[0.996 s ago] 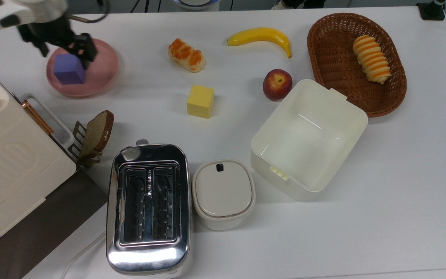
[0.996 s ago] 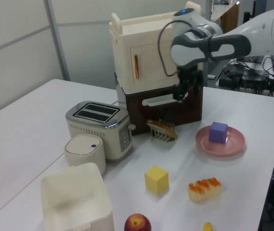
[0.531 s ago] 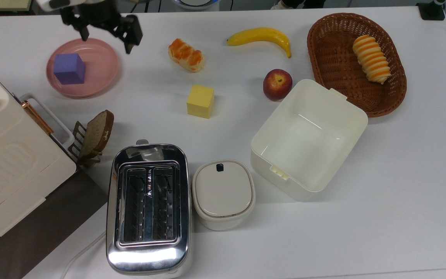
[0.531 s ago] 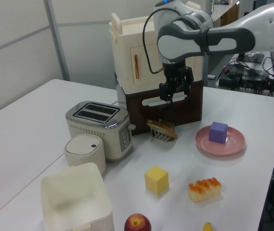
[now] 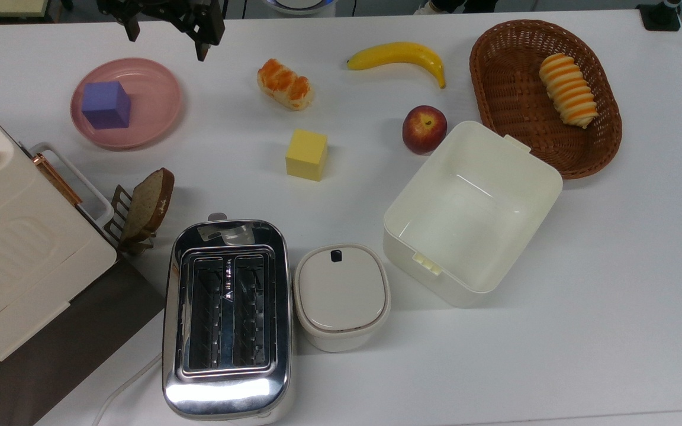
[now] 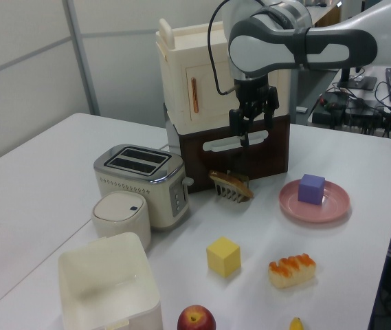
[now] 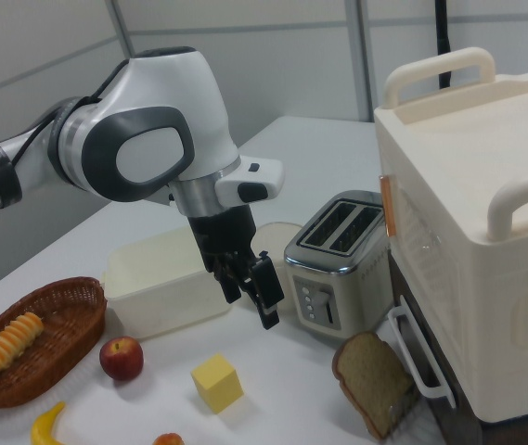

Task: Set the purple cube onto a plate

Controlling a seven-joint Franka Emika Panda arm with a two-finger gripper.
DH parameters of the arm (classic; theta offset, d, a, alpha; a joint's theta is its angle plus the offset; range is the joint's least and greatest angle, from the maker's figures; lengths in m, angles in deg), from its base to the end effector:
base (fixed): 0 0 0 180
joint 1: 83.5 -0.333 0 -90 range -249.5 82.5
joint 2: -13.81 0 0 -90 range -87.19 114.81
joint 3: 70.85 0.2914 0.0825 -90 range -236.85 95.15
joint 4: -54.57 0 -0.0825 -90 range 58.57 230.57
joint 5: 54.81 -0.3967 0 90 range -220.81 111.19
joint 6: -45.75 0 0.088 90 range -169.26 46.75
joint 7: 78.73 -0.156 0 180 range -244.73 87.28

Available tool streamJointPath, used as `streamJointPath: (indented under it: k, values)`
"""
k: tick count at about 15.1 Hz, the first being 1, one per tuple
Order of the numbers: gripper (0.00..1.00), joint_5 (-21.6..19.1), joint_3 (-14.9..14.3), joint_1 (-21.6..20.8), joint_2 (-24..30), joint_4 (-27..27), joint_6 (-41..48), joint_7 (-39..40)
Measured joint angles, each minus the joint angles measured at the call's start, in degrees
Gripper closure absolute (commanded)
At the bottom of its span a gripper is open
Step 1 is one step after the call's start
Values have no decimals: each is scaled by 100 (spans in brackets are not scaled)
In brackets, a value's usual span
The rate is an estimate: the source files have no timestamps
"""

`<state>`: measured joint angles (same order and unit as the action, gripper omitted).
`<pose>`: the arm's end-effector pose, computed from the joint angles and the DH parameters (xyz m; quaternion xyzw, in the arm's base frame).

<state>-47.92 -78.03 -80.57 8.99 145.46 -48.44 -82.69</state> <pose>0.5815 -0.1198 0.5024 0.9909 -0.1169 -0.0164 0.0643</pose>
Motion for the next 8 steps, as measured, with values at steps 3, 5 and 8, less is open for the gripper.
streamJointPath:
  k: [3,5,8]
  values:
    - [0,-71,0,0,-1,0,0,0]
    - [0,-321,-3,0,-3,0,0,0]
    - [0,-980,-18,1,-13,0,-1,193]
